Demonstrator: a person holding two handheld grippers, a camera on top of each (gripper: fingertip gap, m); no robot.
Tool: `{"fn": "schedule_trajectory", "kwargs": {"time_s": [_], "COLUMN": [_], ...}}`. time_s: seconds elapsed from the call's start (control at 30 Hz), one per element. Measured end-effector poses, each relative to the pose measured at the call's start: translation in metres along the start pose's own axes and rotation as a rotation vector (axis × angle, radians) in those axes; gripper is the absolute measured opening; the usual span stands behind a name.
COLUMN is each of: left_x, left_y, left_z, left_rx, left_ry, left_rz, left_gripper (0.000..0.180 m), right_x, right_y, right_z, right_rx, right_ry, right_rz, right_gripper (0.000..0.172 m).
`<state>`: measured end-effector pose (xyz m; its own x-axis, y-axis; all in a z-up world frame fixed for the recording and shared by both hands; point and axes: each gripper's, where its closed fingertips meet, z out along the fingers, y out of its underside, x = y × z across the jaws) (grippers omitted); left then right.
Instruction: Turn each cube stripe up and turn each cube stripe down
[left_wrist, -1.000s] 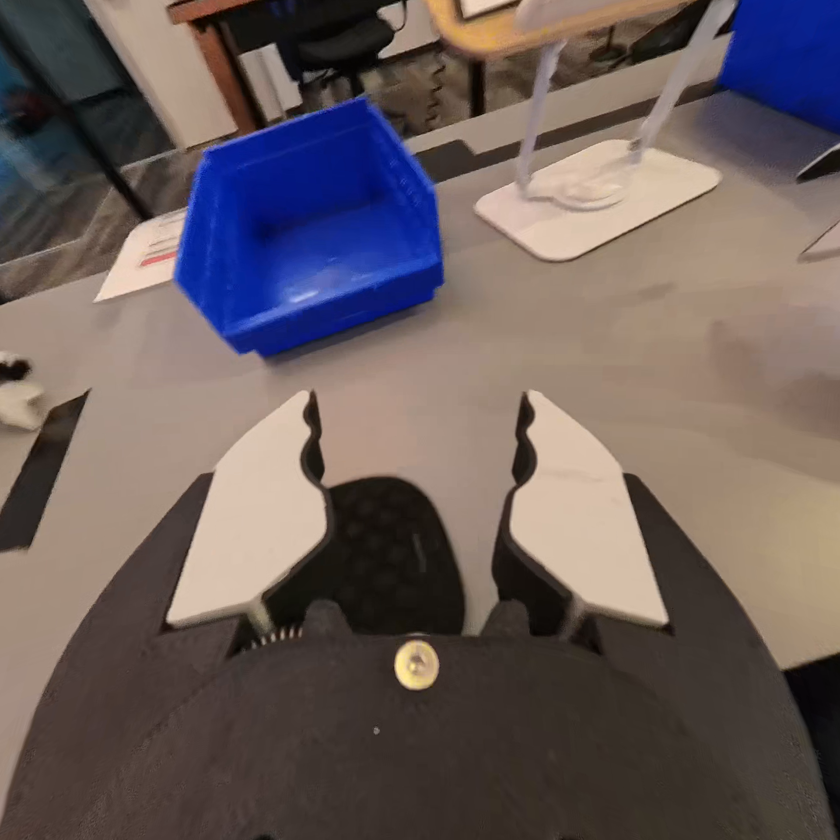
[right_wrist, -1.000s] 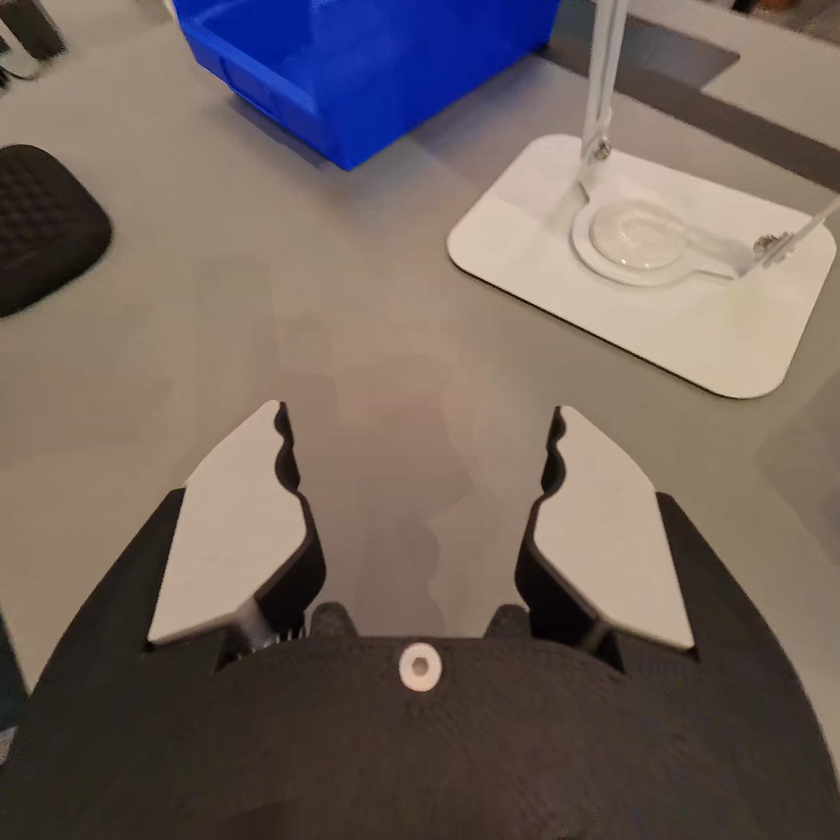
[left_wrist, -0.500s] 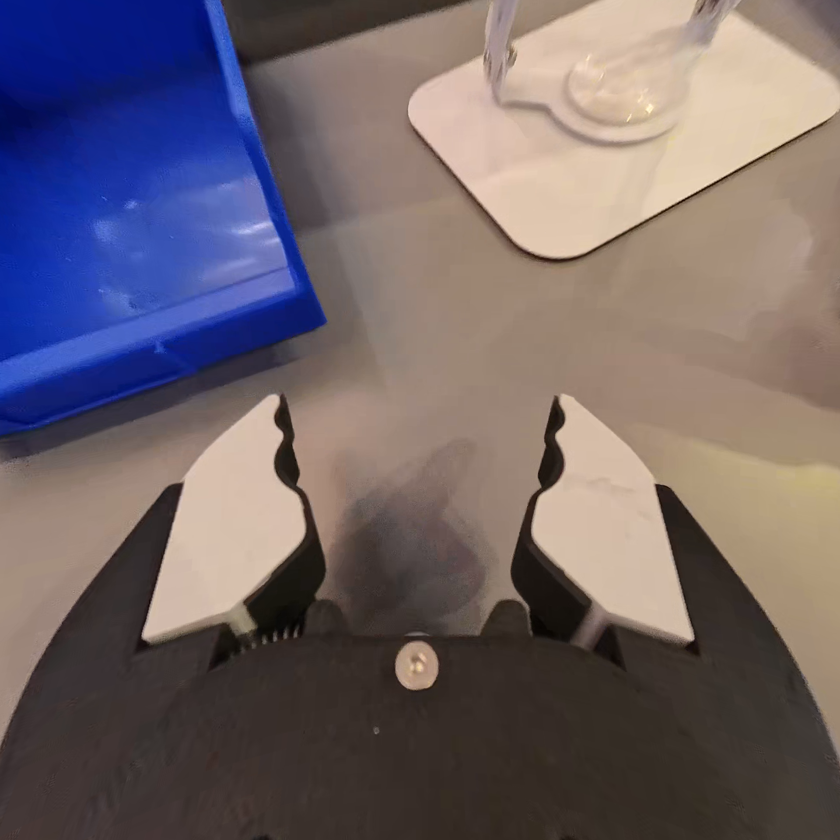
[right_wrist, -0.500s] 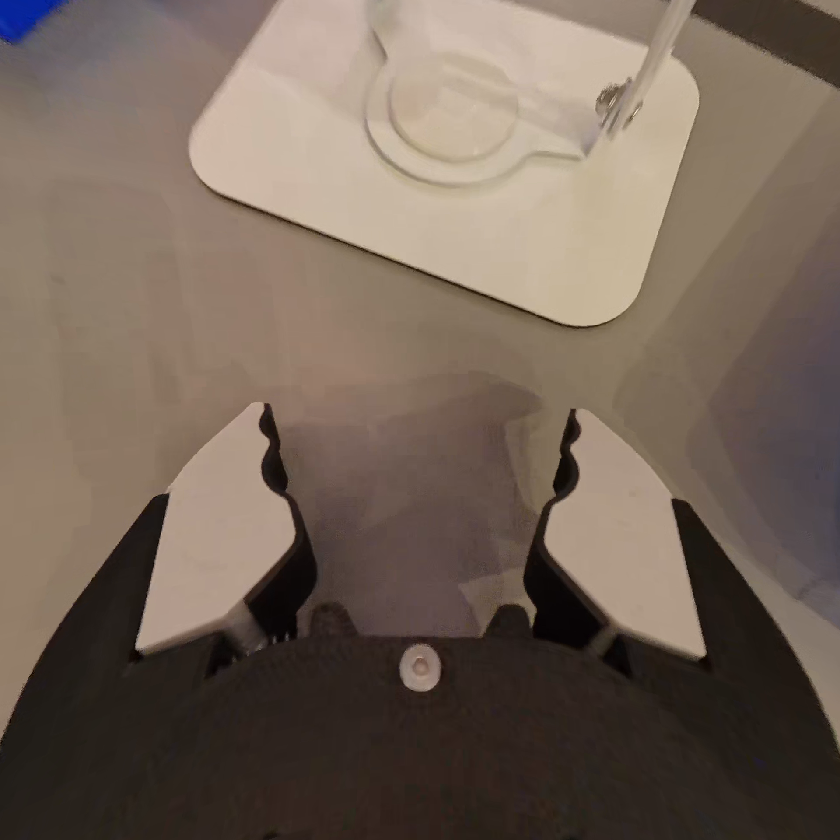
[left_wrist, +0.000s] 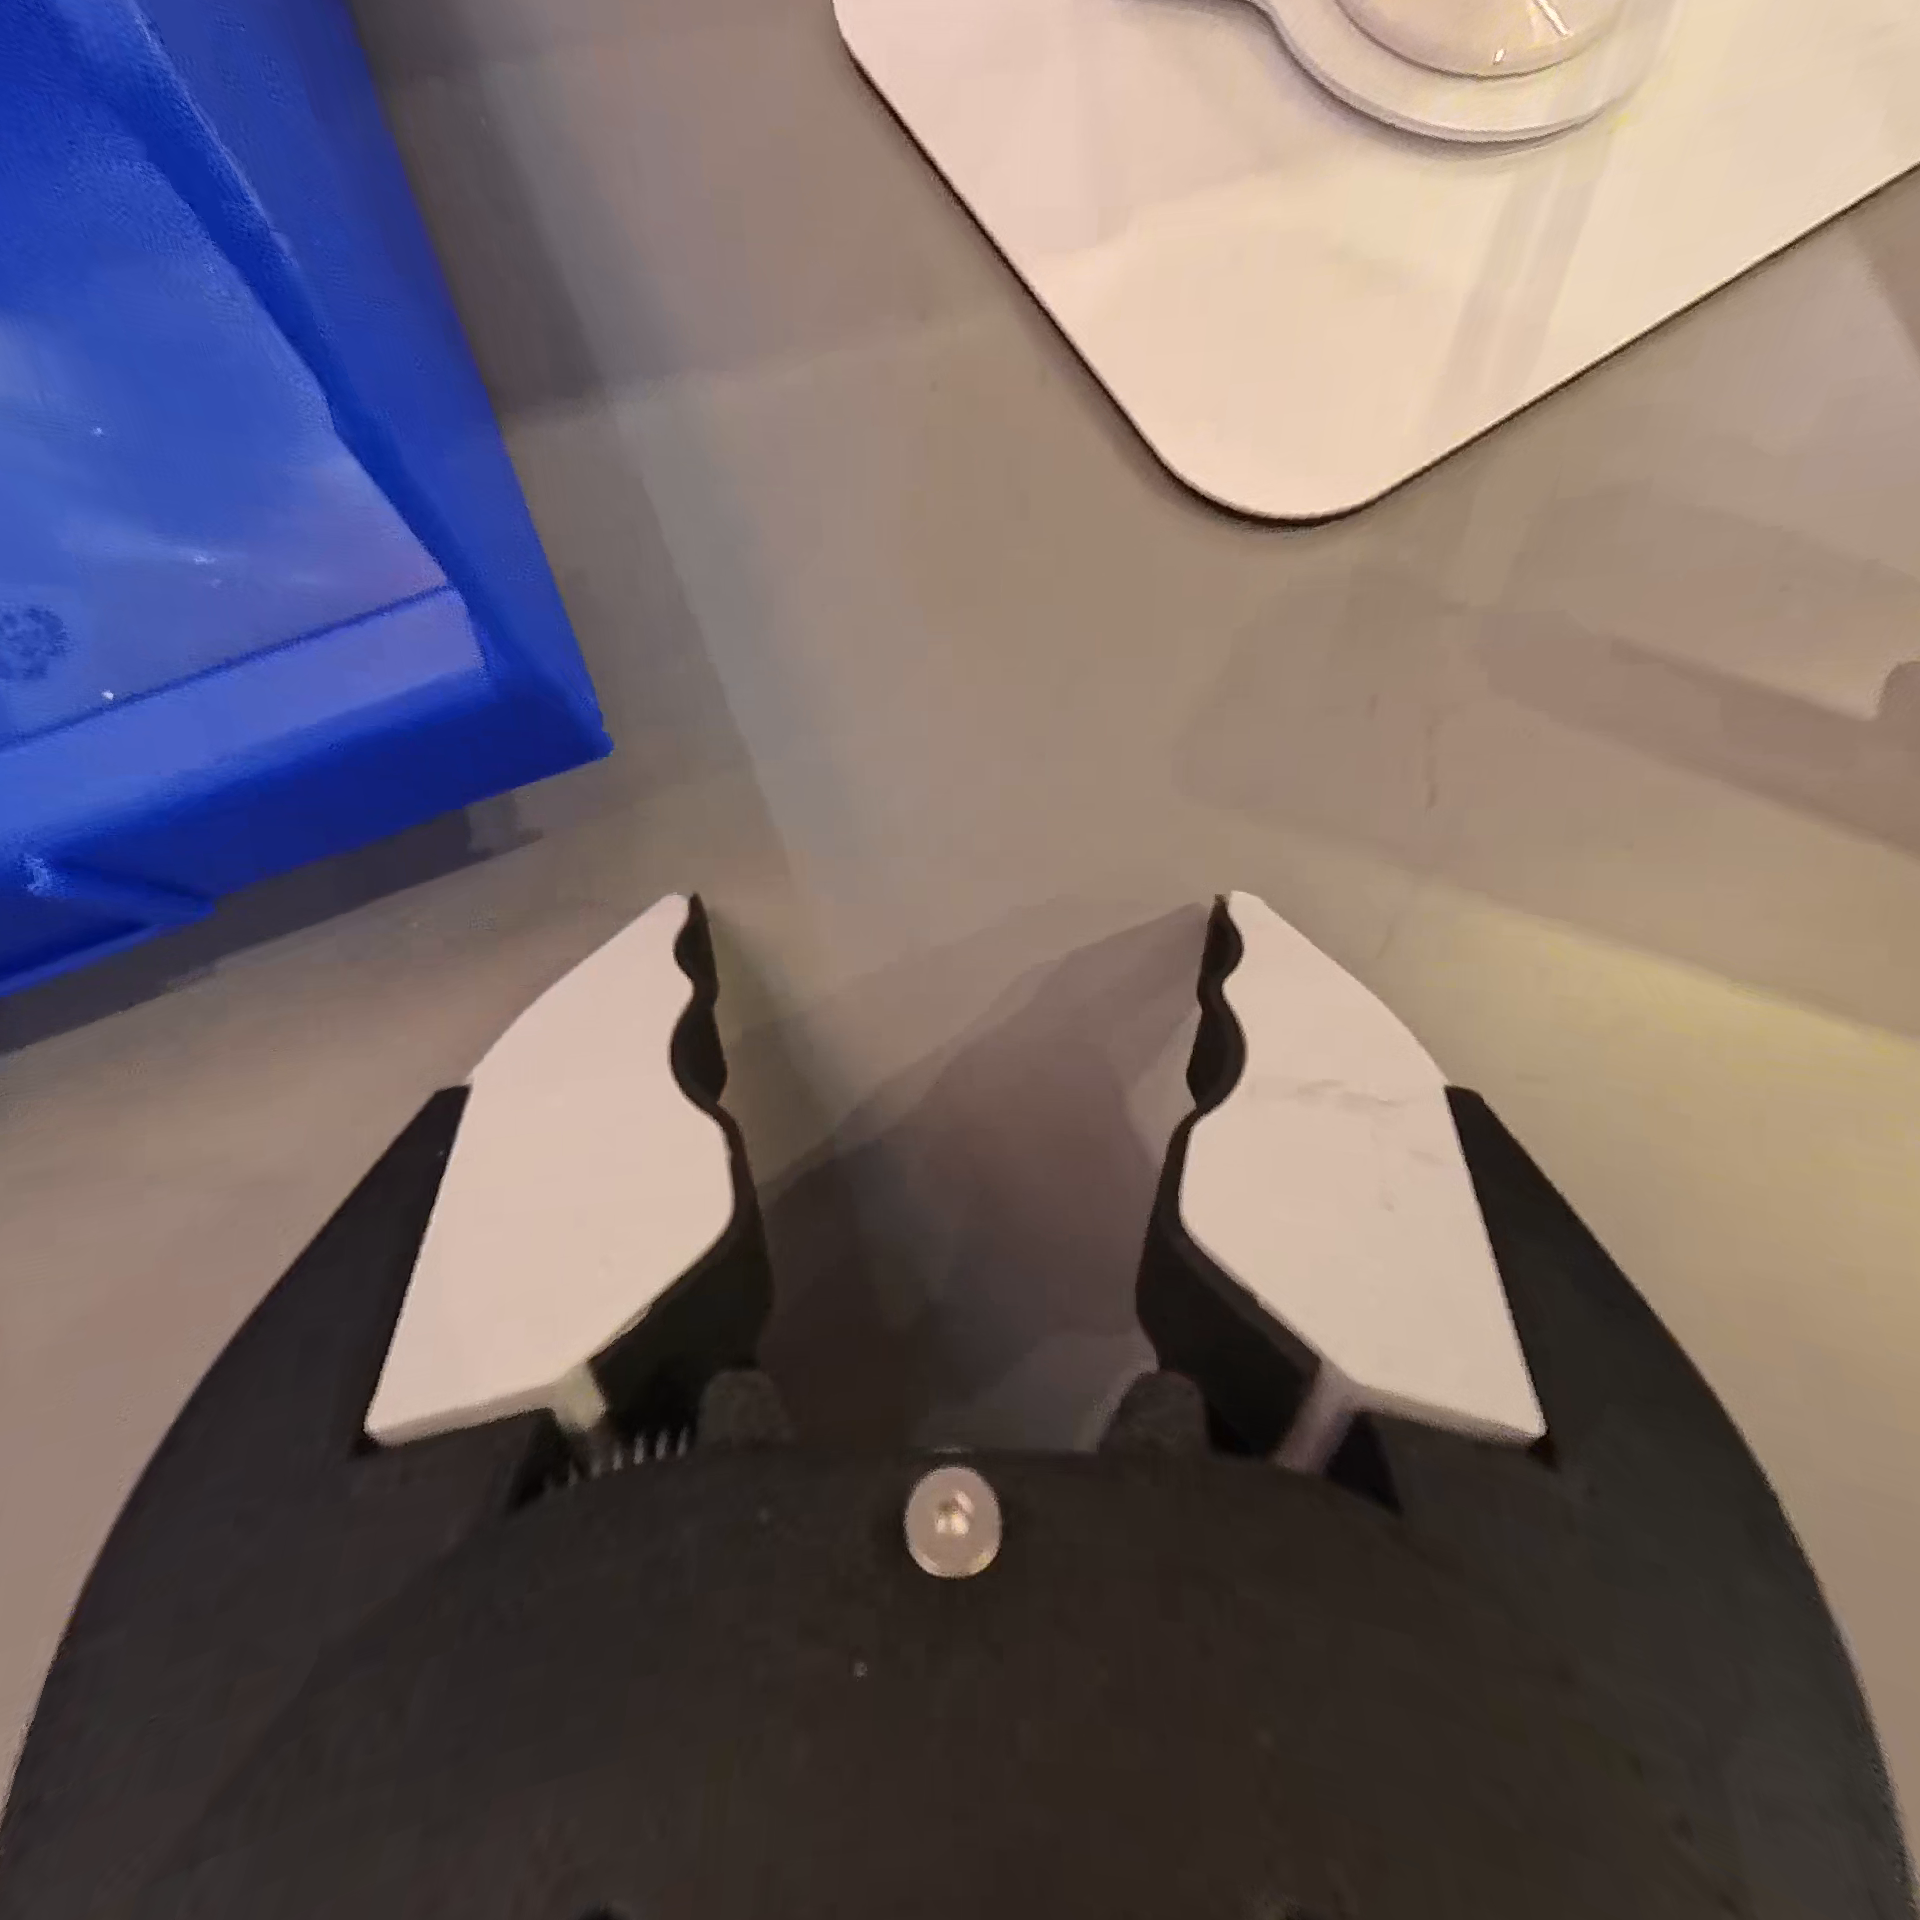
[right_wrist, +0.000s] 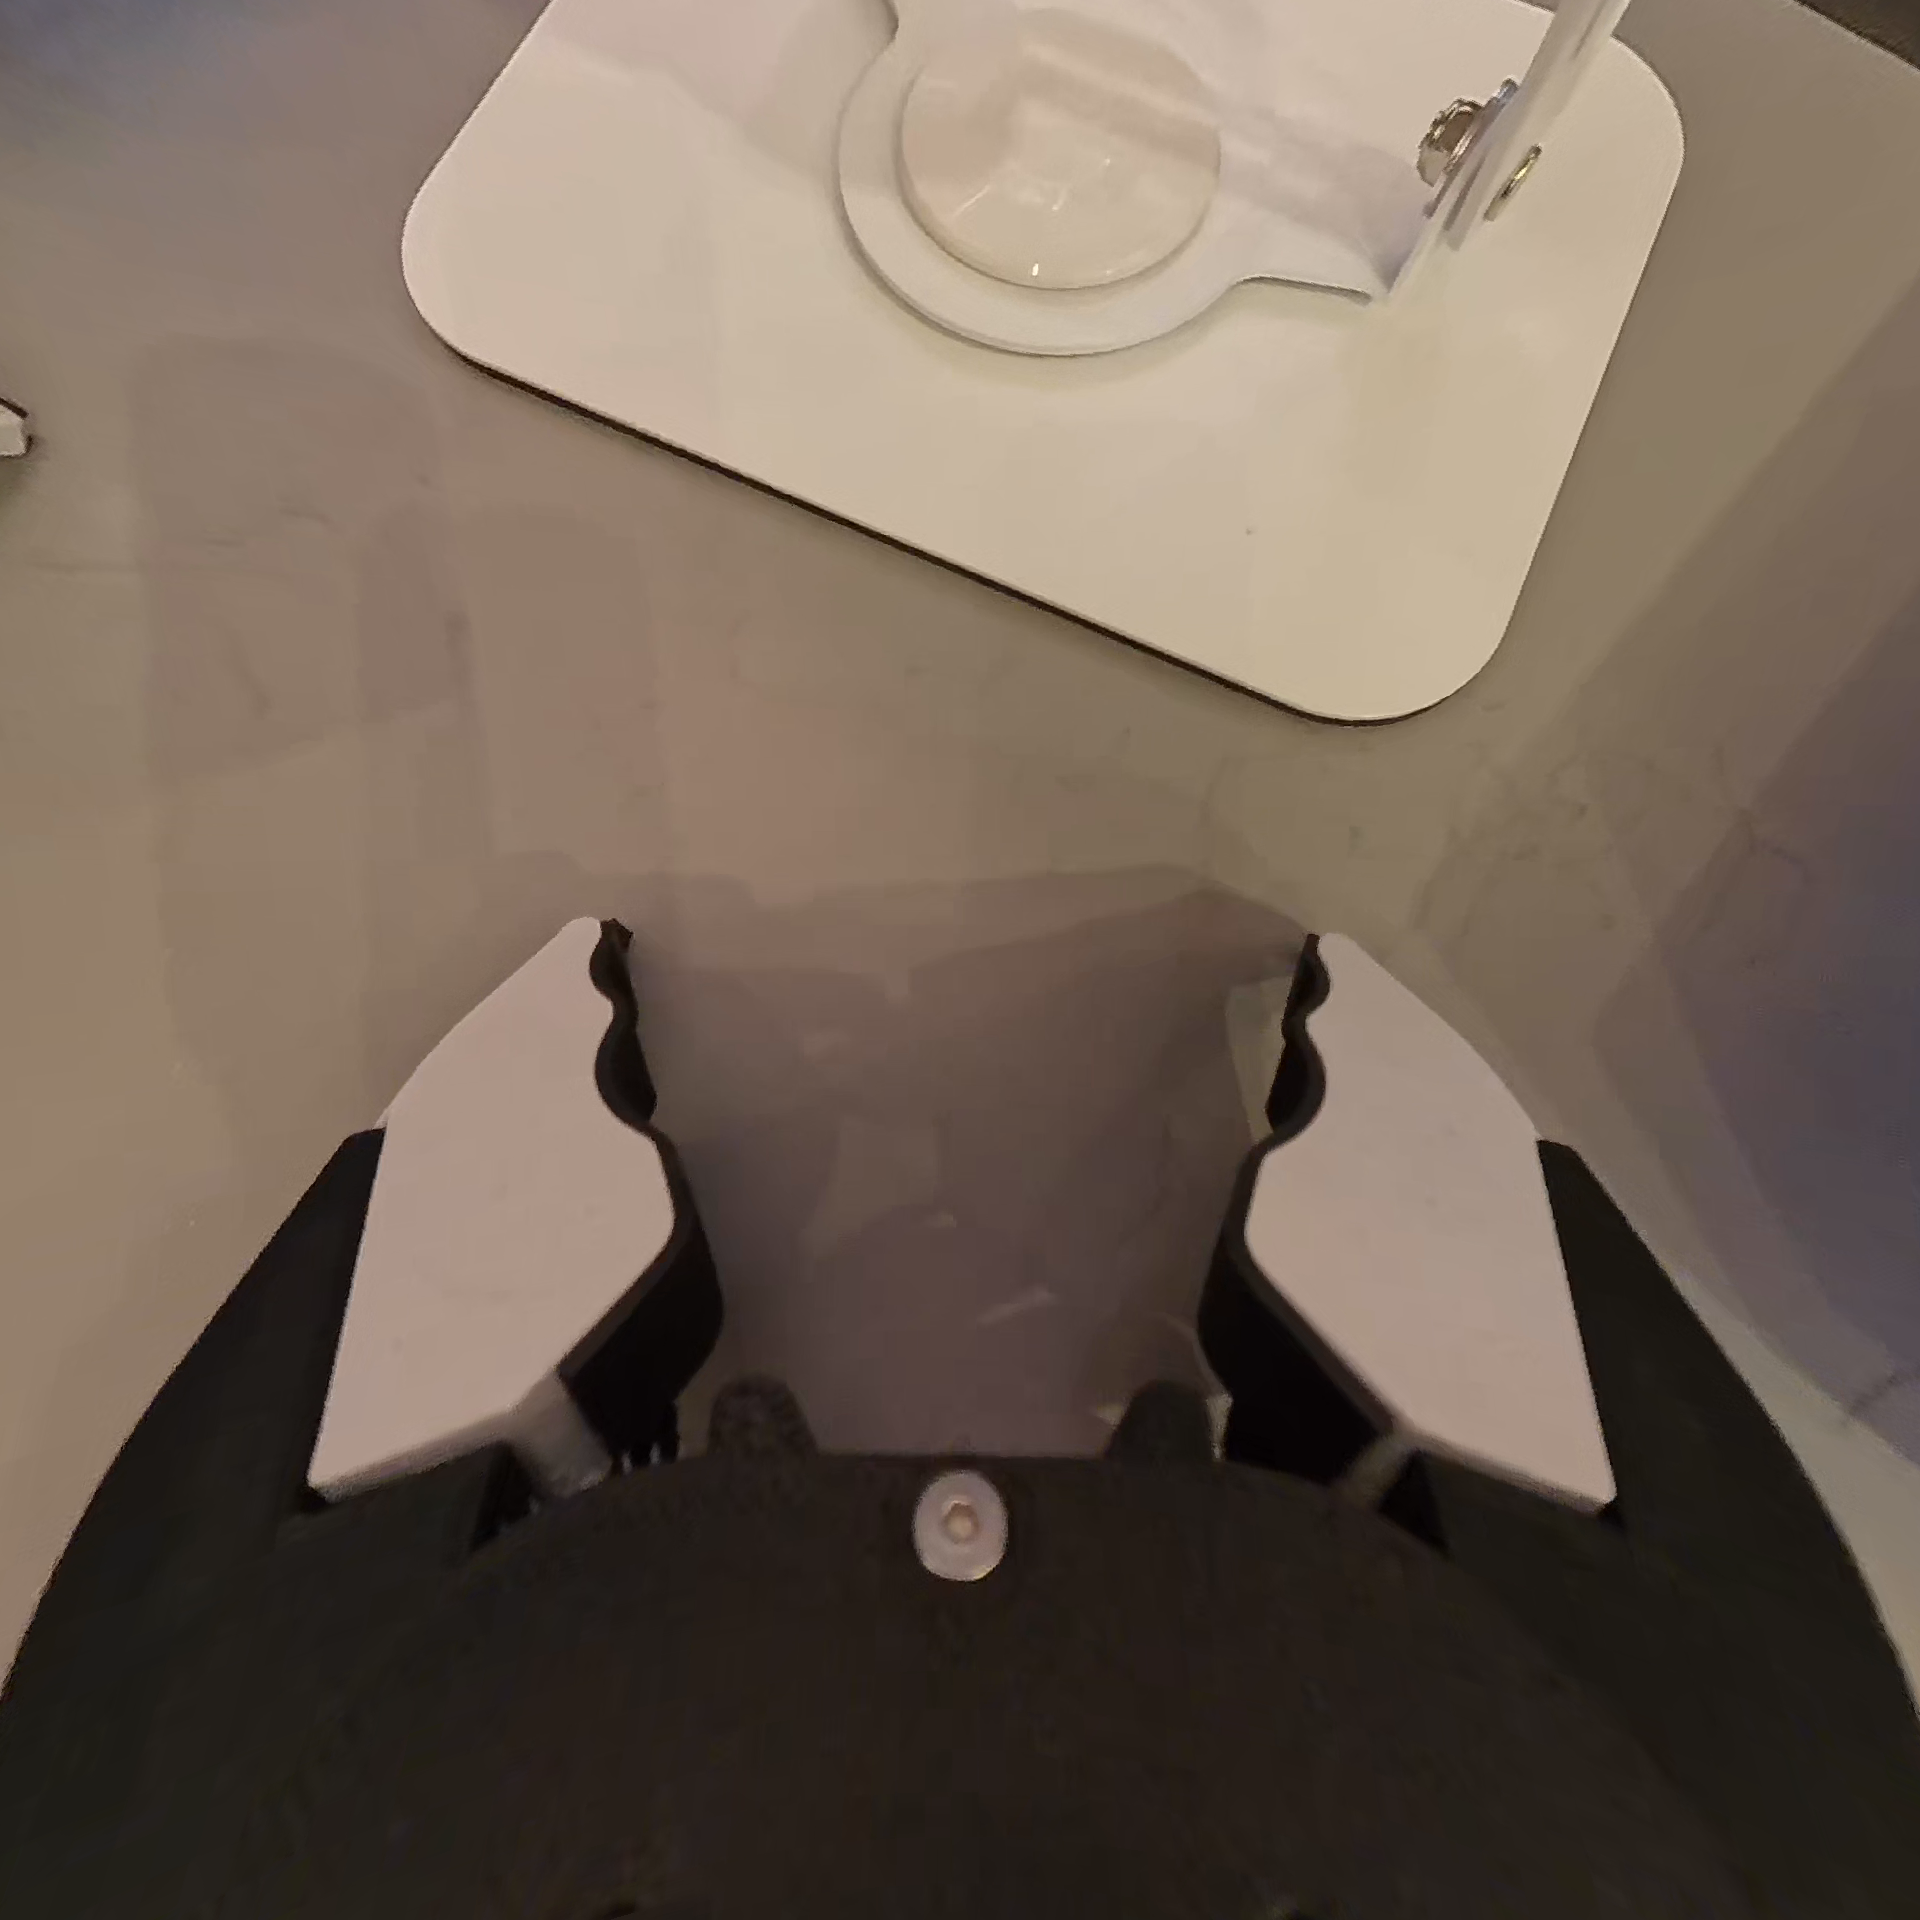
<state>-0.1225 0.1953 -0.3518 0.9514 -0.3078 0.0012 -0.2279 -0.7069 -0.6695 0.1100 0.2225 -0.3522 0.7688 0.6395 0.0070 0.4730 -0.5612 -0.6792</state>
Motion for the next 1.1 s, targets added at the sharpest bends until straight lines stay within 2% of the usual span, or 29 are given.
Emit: {"fn": "schedule_trajectory", "kwargs": {"time_s": [0.03, 0.17, 0.23, 0.37, 0.4, 0.47, 0.53, 0.73, 0.8, 0.93, 1.1], "left_x": [0.001, 0.007, 0.008, 0.009, 0.009, 0.009, 0.011, 0.013, 0.017, 0.009, 0.003], "left_y": [0.000, 0.003, 0.003, 0.004, 0.004, 0.004, 0.005, 0.006, 0.006, 0.006, 0.006], "left_z": [0.000, -0.001, -0.001, -0.002, -0.002, -0.003, -0.004, -0.006, -0.006, -0.007, -0.010], "left_rx": [0.001, -0.008, -0.008, -0.007, -0.007, -0.006, -0.004, 0.003, 0.004, 0.010, 0.019], "left_ry": [0.000, 0.033, 0.037, 0.030, 0.026, 0.023, 0.020, 0.019, 0.047, 0.003, -0.078], "left_rz": [0.003, 0.036, 0.038, 0.031, 0.027, 0.022, 0.020, 0.004, 0.011, -0.019, -0.009], "left_gripper": [0.087, 0.090, 0.093, 0.096, 0.096, 0.095, 0.093, 0.085, 0.092, 0.080, 0.079], "right_x": [-0.001, -0.010, -0.017, -0.026, -0.025, -0.018, -0.020, -0.015, -0.017, -0.019, -0.019], "right_y": [0.001, 0.003, 0.001, 0.005, 0.007, 0.005, 0.005, 0.006, 0.006, 0.004, 0.004], "right_z": [-0.001, -0.003, -0.006, -0.007, -0.006, -0.004, -0.005, -0.005, -0.005, -0.007, -0.005], "right_rx": [-0.001, -0.005, 0.012, -0.003, -0.012, -0.008, -0.002, -0.010, -0.004, 0.016, 0.009], "right_ry": [-0.003, -0.057, -0.113, -0.151, -0.132, -0.068, -0.064, -0.039, -0.039, -0.019, -0.028], "right_rz": [-0.002, -0.007, 0.007, -0.039, -0.063, -0.073, -0.070, -0.038, -0.051, -0.071, -0.043], "right_gripper": [0.119, 0.134, 0.134, 0.145, 0.142, 0.122, 0.116, 0.127, 0.123, 0.119, 0.113]}}
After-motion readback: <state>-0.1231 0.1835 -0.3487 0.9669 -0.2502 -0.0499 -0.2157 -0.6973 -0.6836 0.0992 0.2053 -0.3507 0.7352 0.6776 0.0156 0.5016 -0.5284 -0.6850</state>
